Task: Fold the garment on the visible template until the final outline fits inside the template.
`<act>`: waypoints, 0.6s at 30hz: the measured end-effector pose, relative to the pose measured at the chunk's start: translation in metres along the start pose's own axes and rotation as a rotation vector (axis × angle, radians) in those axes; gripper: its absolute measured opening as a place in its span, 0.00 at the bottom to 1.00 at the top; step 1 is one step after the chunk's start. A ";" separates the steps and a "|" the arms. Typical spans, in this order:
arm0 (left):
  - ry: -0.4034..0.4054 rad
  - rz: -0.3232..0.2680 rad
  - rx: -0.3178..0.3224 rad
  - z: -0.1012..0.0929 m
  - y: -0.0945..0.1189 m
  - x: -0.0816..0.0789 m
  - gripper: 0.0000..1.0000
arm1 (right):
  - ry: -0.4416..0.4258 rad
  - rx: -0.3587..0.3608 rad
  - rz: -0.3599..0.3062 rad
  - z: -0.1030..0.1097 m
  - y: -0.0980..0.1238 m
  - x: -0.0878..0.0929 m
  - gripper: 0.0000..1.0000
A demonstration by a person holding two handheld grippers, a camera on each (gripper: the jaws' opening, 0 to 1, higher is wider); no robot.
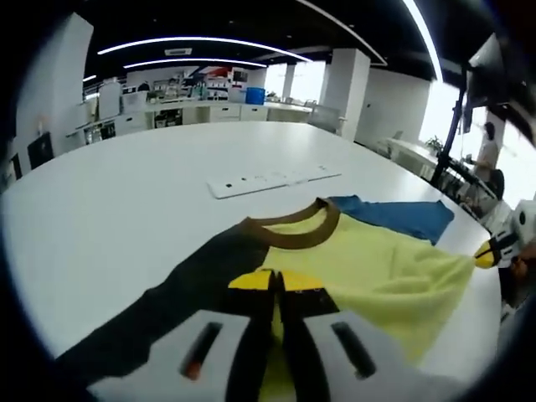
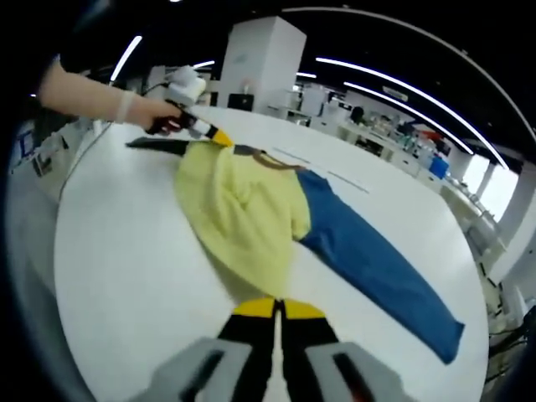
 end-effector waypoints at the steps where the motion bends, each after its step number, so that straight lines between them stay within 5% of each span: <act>1: -0.003 0.000 0.008 -0.001 0.000 -0.001 0.00 | 0.000 0.000 -0.001 0.000 0.000 0.000 0.00; 5: 0.010 -0.007 0.033 -0.004 0.003 -0.004 0.02 | 0.003 0.000 -0.001 0.000 0.000 0.000 0.00; 18: -0.009 -0.008 0.166 -0.038 0.015 -0.006 0.51 | -0.009 -0.001 -0.003 0.001 0.001 -0.001 0.00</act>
Point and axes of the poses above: the point that each gripper's makers call its tool centre point, and the gripper's own axes: y roughly backward along the fingers, z roughly to its left, x roughly out of its underside, the point moved 2 cm from there along y, roughly backward along the fingers, and after that the axes turned 5 degrees about -z, right-handed, at the moved point
